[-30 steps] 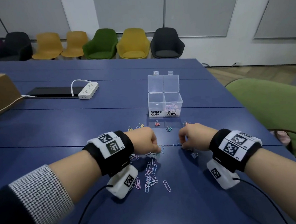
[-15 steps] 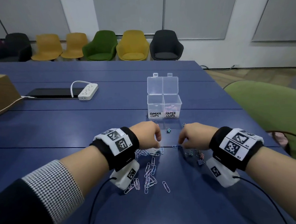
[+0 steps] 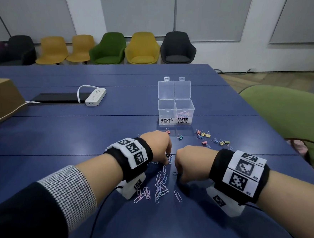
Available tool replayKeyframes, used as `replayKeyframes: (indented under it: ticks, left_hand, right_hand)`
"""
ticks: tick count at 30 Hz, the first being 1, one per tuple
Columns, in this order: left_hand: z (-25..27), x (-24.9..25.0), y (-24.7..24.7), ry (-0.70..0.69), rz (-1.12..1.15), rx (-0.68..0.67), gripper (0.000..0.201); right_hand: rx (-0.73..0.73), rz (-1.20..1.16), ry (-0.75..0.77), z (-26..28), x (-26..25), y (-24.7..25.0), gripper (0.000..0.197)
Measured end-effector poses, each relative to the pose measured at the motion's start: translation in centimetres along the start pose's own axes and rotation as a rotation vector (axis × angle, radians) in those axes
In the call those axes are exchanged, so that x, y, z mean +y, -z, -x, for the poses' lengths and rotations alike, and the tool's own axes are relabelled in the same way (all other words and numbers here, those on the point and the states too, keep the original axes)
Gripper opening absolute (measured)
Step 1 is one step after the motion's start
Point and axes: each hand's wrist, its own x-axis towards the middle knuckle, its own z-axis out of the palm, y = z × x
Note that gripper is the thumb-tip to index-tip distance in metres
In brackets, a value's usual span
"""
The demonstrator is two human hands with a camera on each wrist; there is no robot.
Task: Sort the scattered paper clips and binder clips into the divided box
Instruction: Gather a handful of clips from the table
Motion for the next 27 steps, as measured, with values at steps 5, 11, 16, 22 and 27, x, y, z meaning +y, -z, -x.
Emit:
replayKeyframes:
  ticks: [5, 11, 16, 22, 27]
  left_hand:
    - [0.3, 0.3, -0.1, -0.018, -0.015, 0.026, 0.023]
    - [0.3, 0.5, -0.2, -0.045, -0.027, 0.03, 0.021]
    - [0.1, 0.1, -0.3, -0.03, 0.001, 0.025, 0.022]
    - [-0.5, -0.3, -0.5, 0.01, 0.041, 0.033, 0.021]
    - [-1.0, 0.1, -0.5, -0.022, -0.036, 0.056, 0.013]
  right_hand:
    - [0.017, 0.043, -0.002, 1.5, -2.0, -0.3, 0.048]
    - [0.027, 0.103, 0.004, 1.4, -2.8, -1.0, 0.036]
    - [0.042, 0.092, -0.006, 1.5, -2.4, -1.3, 0.035]
    - [-0.025, 0.115, -0.015, 1.7, -1.2, -1.0, 0.041]
    - [-0.029, 0.216, -0.023, 1.4, -0.9, -0.8, 0.039]
